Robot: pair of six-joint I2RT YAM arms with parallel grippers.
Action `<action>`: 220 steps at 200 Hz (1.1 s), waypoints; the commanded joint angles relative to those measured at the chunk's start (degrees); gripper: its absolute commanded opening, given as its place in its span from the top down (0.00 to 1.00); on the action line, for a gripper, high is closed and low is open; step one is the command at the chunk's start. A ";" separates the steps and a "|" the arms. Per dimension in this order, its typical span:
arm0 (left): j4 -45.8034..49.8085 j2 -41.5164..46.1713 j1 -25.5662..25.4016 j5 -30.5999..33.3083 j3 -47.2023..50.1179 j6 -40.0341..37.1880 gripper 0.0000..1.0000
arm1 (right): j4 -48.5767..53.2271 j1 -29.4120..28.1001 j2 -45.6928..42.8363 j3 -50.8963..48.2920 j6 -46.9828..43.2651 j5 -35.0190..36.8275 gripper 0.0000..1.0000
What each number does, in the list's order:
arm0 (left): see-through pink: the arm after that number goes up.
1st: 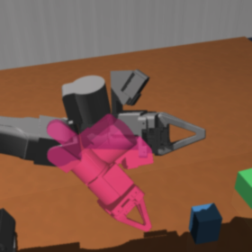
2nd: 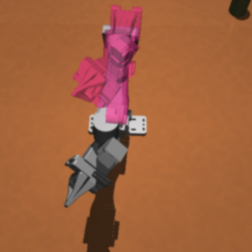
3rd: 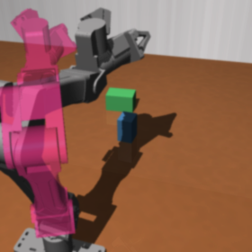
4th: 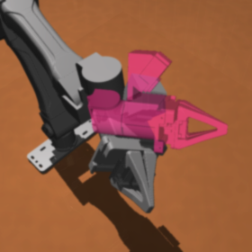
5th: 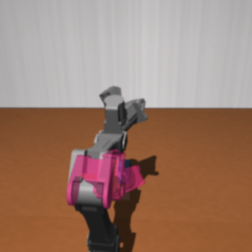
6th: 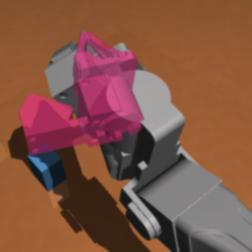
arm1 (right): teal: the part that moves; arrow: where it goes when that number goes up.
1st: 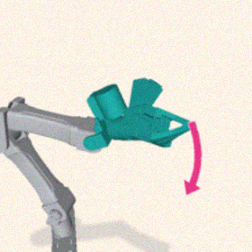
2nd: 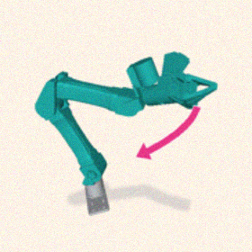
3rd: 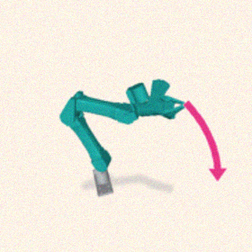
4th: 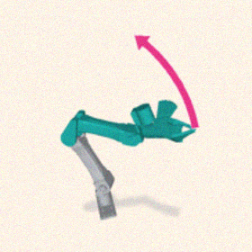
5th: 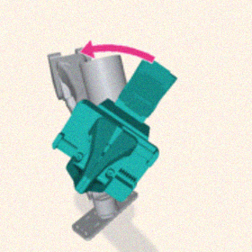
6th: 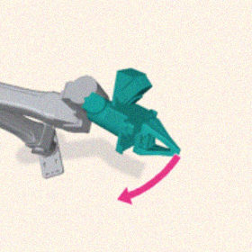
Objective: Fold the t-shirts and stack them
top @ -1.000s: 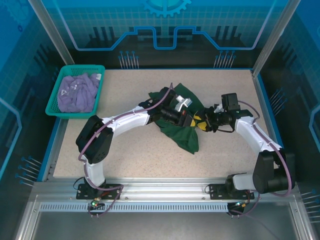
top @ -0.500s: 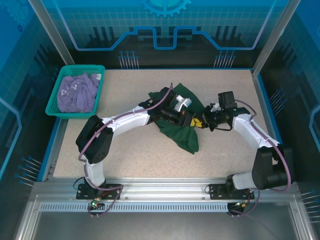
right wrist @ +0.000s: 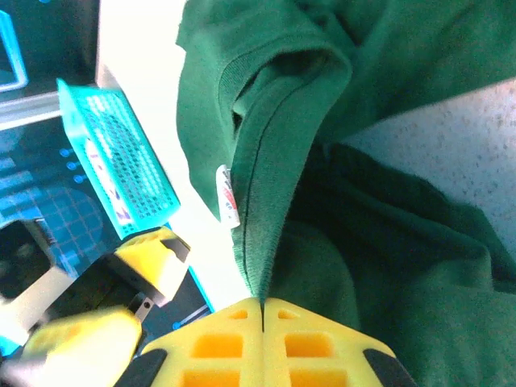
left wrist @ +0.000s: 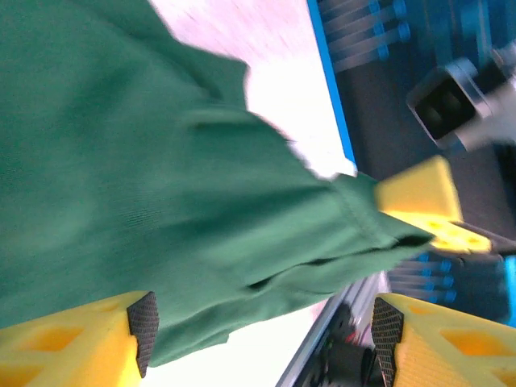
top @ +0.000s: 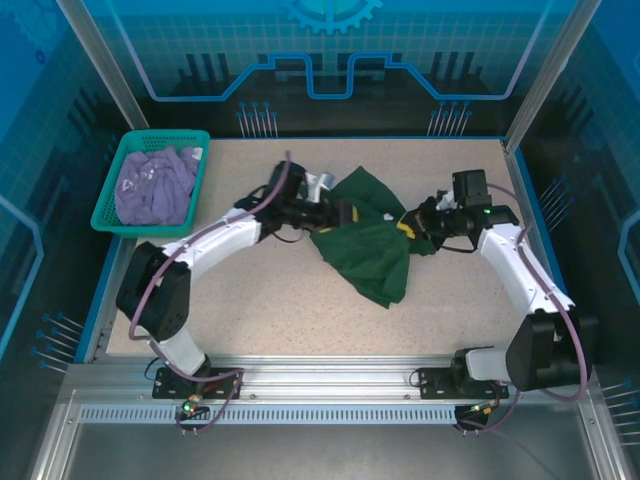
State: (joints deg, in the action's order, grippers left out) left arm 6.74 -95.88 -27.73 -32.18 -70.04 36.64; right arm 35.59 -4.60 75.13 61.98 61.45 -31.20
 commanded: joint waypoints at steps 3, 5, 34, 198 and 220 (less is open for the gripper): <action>-2.57 2.63 5.13 0.23 7.97 13.19 0.28 | 2.49 1.36 -4.08 5.59 -1.06 4.98 1.00; -3.06 2.69 5.55 0.20 8.77 14.16 0.28 | 2.89 1.46 -4.31 6.20 -1.24 5.46 1.00; 4.55 0.10 7.99 3.20 9.01 16.06 0.26 | 8.05 2.29 -8.05 14.87 -4.16 17.51 1.00; -25.78 -30.99 -4.33 -5.59 -7.45 44.92 0.26 | 11.42 2.30 -8.36 27.69 -11.18 25.67 1.00; -21.94 -32.77 -4.28 -4.67 -11.17 42.65 0.29 | 11.78 2.34 -8.01 27.67 -11.59 25.49 1.00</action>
State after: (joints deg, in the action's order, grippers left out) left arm -12.82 -125.80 -32.18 -37.56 -77.80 76.38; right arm 47.00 -3.14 66.83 87.77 51.35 -5.98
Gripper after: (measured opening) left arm 0.724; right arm 0.062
